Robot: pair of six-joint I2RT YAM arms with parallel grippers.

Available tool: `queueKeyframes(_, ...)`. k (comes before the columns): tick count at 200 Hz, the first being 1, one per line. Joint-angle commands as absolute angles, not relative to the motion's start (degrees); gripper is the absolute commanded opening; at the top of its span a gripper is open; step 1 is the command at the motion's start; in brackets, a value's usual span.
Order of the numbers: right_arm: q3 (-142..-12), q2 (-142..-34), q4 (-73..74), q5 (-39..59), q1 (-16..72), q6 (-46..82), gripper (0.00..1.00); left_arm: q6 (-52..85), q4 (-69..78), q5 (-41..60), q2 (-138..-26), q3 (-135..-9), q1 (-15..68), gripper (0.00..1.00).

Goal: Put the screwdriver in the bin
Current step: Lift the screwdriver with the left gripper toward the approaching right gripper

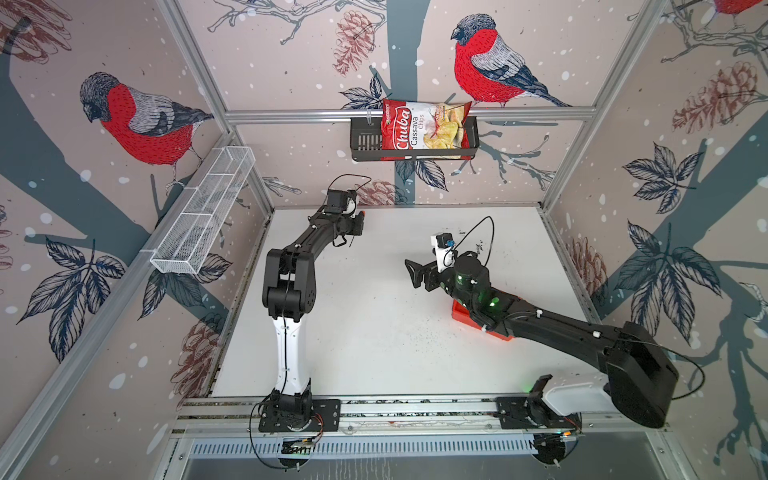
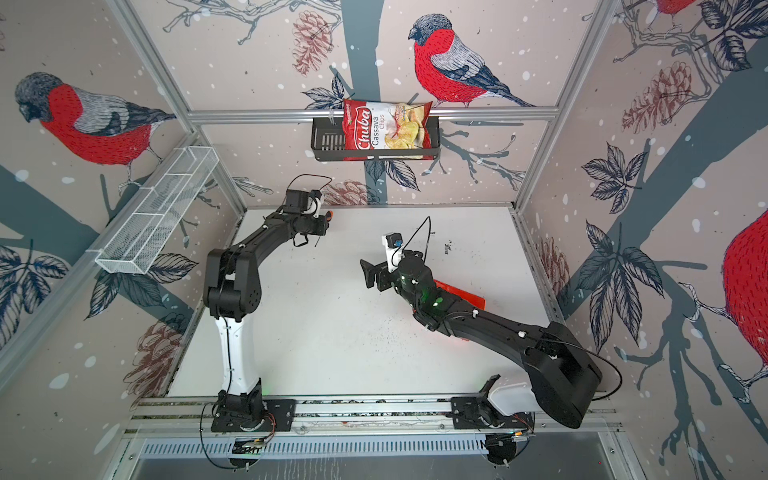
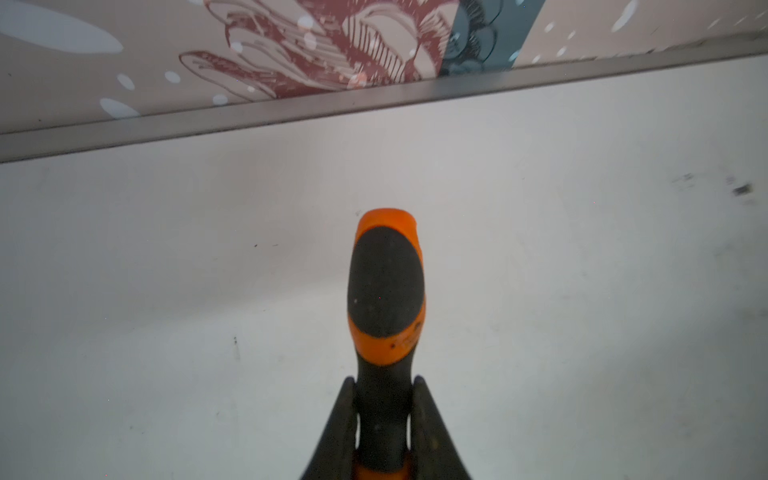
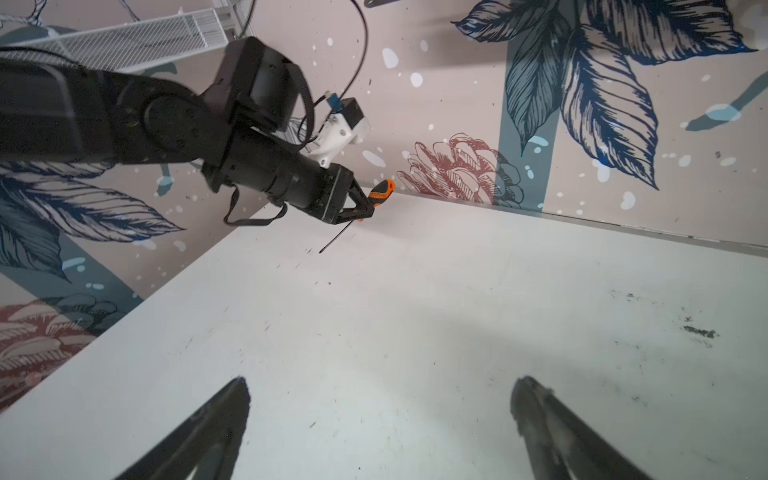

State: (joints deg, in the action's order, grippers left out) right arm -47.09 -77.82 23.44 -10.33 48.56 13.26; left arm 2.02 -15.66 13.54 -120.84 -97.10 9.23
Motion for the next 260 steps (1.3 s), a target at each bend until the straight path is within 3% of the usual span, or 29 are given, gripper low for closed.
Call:
queueKeyframes(1, -50.14, -77.39, 22.87, -12.78, 48.07, 16.62, 1.0, 6.37, -6.69, 20.6, -116.09, -91.78, 9.23, 0.06)
queueKeyframes(27, -54.05, -77.58, 19.83, -10.11, 47.15, 18.62, 1.0, 10.24, 1.16, 27.2, -109.68, -82.46, 9.32, 0.06)
queueKeyframes(78, -54.58, -78.71, 27.93, 12.29, 38.44, 31.38, 1.0, 24.27, 22.21, 34.85, -98.07, -65.08, 11.25, 0.05)
queueKeyframes(119, -55.78, -81.14, 32.21, 22.47, 34.62, 36.44, 1.0, 37.69, 40.23, 40.44, -92.7, -54.75, 15.41, 0.05)
queueKeyframes(174, -56.84, -82.96, 34.02, 28.77, 32.4, 38.27, 1.0, 54.6, 66.09, 43.3, -90.7, -46.01, 20.85, 0.05)
queueKeyframes(227, -58.69, -85.53, 35.88, 33.64, 31.11, 40.05, 1.0, 54.11, 70.68, 49.0, -92.34, -46.57, 22.49, 0.05)
queueKeyframes(260, -59.15, -86.68, 38.53, 37.08, 31.11, 42.04, 0.94, 54.82, 71.23, 50.91, -93.3, -47.42, 23.2, 0.05)
